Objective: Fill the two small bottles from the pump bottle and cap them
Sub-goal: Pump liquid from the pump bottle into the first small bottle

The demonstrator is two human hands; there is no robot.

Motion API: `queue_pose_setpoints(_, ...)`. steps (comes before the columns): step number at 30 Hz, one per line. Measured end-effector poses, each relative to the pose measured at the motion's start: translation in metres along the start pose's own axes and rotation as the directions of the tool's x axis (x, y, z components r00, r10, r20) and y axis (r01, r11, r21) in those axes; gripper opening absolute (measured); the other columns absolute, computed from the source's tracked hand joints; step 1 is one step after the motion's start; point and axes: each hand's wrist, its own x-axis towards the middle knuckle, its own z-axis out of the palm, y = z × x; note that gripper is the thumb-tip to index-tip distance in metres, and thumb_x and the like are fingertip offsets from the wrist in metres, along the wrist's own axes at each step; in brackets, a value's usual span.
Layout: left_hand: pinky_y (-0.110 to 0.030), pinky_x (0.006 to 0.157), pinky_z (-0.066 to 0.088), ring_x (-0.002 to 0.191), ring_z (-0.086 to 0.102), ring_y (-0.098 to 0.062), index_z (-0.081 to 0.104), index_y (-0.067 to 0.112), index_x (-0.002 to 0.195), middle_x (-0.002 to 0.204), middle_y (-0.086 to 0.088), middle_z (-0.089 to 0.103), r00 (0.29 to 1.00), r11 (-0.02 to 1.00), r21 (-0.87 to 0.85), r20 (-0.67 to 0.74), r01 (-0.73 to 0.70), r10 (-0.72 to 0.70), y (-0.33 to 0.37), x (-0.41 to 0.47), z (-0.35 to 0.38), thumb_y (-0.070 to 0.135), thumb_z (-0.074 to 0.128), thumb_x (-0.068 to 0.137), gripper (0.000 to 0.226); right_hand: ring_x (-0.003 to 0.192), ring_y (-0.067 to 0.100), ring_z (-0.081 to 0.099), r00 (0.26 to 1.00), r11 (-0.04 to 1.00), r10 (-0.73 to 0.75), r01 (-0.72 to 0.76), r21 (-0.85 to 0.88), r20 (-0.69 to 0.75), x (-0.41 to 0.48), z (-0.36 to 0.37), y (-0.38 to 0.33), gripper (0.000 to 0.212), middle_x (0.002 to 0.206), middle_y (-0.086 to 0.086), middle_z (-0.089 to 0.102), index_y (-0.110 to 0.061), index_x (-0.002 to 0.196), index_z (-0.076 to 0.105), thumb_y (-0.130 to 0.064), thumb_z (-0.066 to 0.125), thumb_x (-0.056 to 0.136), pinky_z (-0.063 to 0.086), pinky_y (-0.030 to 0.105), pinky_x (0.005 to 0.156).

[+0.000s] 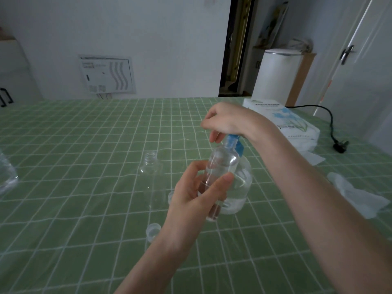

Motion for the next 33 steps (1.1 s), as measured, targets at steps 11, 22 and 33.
queue_pose_setpoints(11,-0.017,0.049,0.044,0.065,0.054,-0.018,0.064,0.025,0.088,0.076,-0.004,0.066,0.999,1.0,-0.011,-0.037,0.021,-0.022,-0.005,-0.003,0.0,0.039,0.067,0.07,0.023,0.099,0.029,0.067,1.0,0.999,0.018,-0.018,0.038,0.014,-0.003,0.009,0.005,0.031,0.104,0.014,0.071,-0.004,0.115,0.061,-0.025,0.05,0.094,0.049,0.043,0.096)
queue_pose_setpoints(22,-0.021,0.052,0.045,0.068,0.054,-0.02,0.064,0.027,0.09,0.081,-0.008,0.067,1.0,1.0,-0.023,-0.017,0.007,-0.008,-0.001,-0.001,0.002,0.037,0.065,0.072,0.02,0.099,0.028,0.067,1.0,1.0,0.019,-0.019,-0.018,0.01,-0.003,-0.001,-0.002,0.034,0.105,0.015,0.071,-0.003,0.119,0.059,-0.025,0.049,0.095,0.05,0.041,0.095)
queue_pose_setpoints(33,-0.02,0.052,0.044,0.067,0.052,-0.02,0.064,0.025,0.092,0.079,-0.008,0.064,0.999,1.0,-0.01,-0.026,0.023,-0.023,-0.006,-0.002,-0.001,0.038,0.066,0.072,0.024,0.101,0.028,0.065,1.0,1.0,0.025,-0.025,0.018,0.016,-0.003,0.008,0.005,0.036,0.11,0.014,0.068,-0.004,0.122,0.057,-0.027,0.049,0.095,0.048,0.043,0.097)
